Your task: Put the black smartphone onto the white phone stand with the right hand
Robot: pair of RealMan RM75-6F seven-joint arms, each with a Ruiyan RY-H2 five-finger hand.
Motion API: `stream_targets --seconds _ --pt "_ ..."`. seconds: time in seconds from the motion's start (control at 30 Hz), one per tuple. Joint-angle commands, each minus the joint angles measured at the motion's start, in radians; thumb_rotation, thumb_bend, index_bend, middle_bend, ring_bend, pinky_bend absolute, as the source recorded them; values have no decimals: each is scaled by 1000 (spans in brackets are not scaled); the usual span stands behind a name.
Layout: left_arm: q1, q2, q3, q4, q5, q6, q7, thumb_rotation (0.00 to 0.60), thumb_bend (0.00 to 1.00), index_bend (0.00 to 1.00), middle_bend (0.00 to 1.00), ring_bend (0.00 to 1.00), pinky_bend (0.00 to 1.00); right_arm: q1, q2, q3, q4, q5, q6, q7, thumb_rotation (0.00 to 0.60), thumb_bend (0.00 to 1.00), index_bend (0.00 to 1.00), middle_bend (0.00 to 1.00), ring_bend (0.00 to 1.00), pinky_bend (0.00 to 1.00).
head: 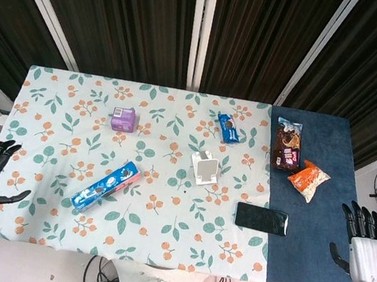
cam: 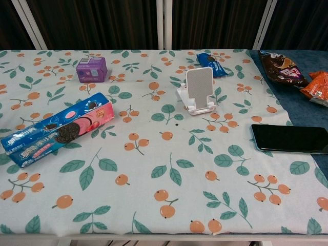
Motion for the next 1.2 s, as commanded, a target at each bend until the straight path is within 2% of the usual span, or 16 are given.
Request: stream_targets --seconds 0.03,0.27,0.43,0.57,0.67,0.9,1.03,1.2 --pt "-6 -3 2 4 1 -9 -2 294 101 120 118 125 209 0 -2 -1 5 2 -4 5 600 226 0 0 0 0" --pt "-7 -8 5 7 3 -12 -2 297 101 120 118 125 209 4 -3 -5 10 13 -28 17 600 225 0 0 0 0" --pt "3 -17 11 15 4 -1 -11 293 102 120 118 124 209 4 -5 -21 -20 7 -44 -30 600 225 0 0 0 0" --pt "7 -22 10 25 7 10 -21 296 101 120 118 124 209 17 -9 -27 -72 26 -85 -85 600 217 0 0 0 0" --pt "6 -22 11 31 8 7 -28 294 101 120 118 124 209 51 7 -24 -139 61 -161 -144 600 195 0 0 0 0" --pt "2 -47 11 64 8 0 -55 295 101 120 119 125 209 202 79 40 -312 319 -429 -302 600 176 0 0 0 0" --pt "2 -55 16 82 7 -7 -69 293 101 120 118 125 209 274 63 62 -349 473 -487 -401 600 176 0 0 0 0" --pt "2 -56 21 96 8 -14 -85 294 101 120 118 125 209 362 48 61 -365 654 -547 -495 600 175 0 0 0 0"
